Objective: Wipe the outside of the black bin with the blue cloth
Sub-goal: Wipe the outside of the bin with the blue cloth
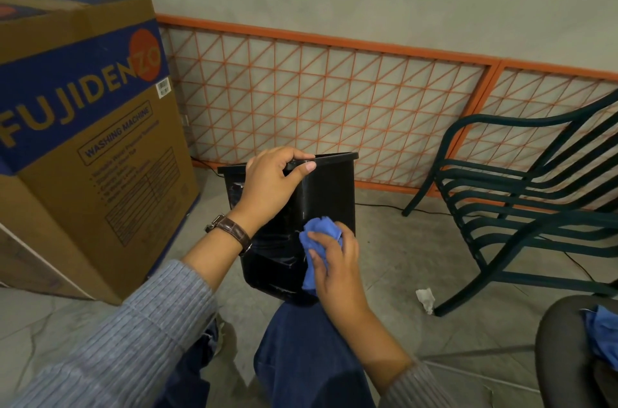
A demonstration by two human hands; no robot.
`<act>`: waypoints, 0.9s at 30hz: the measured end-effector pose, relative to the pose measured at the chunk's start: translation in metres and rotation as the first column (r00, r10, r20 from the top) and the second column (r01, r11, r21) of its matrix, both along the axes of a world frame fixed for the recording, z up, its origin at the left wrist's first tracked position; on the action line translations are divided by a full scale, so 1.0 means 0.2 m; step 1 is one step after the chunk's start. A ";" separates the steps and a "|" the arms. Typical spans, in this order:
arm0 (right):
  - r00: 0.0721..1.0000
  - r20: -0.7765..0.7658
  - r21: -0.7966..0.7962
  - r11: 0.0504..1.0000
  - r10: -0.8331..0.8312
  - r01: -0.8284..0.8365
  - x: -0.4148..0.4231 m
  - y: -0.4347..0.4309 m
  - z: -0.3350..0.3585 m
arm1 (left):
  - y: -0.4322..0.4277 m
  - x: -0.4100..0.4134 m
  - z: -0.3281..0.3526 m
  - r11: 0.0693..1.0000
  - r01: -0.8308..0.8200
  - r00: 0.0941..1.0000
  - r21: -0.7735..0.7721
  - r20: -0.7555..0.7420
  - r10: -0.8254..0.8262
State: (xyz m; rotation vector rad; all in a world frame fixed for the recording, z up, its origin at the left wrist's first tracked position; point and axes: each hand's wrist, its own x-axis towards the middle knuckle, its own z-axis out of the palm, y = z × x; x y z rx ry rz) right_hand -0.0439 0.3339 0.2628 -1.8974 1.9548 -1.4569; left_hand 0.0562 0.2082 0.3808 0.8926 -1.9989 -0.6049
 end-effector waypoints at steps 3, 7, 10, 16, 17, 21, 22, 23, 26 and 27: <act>0.999 -0.028 0.011 1.000 0.022 -0.022 -0.06 0.00 0.02 | 0.00 0.00 0.00 1.000 -0.008 1.000 0.004 -0.003 0.008; 0.985 0.092 -0.002 0.989 -0.148 0.149 0.01 -0.07 0.10 | 0.01 0.00 0.00 1.000 -0.027 1.000 0.003 -0.003 0.027; 0.991 -0.027 -0.048 0.991 -0.129 0.128 0.06 -0.06 0.09 | 0.01 0.01 0.00 1.000 -0.028 1.000 0.006 -0.002 0.028; 0.998 0.035 0.026 0.998 -0.049 0.048 -0.03 -0.03 0.08 | 0.01 0.03 0.00 0.999 -0.036 0.999 0.013 0.005 0.036; 0.993 0.086 0.036 0.996 -0.082 0.079 -0.03 -0.06 0.11 | 0.02 0.02 0.00 0.999 -0.042 0.999 0.013 0.010 0.042; 0.989 0.145 -0.058 0.998 -0.008 0.016 -0.02 -0.12 0.26 | 0.04 0.01 0.02 1.000 -0.019 0.999 -0.007 0.032 0.019; 0.988 0.152 -0.092 0.996 0.030 -0.016 -0.02 -0.13 0.31 | 0.06 0.01 0.03 1.000 -0.009 0.999 -0.017 0.051 0.010; 0.985 0.162 -0.122 0.992 0.062 -0.042 -0.03 -0.15 0.35 | 0.07 0.00 0.04 1.000 -0.001 0.997 -0.023 0.073 0.003; 0.976 0.144 -0.139 0.980 0.164 -0.144 -0.07 -0.18 0.48 | 0.10 -0.01 0.07 1.000 0.011 0.997 0.023 0.077 -0.013; 0.970 0.139 -0.111 0.977 0.199 -0.184 -0.09 -0.19 0.52 | 0.11 0.00 0.08 0.998 0.014 0.998 0.055 0.053 -0.017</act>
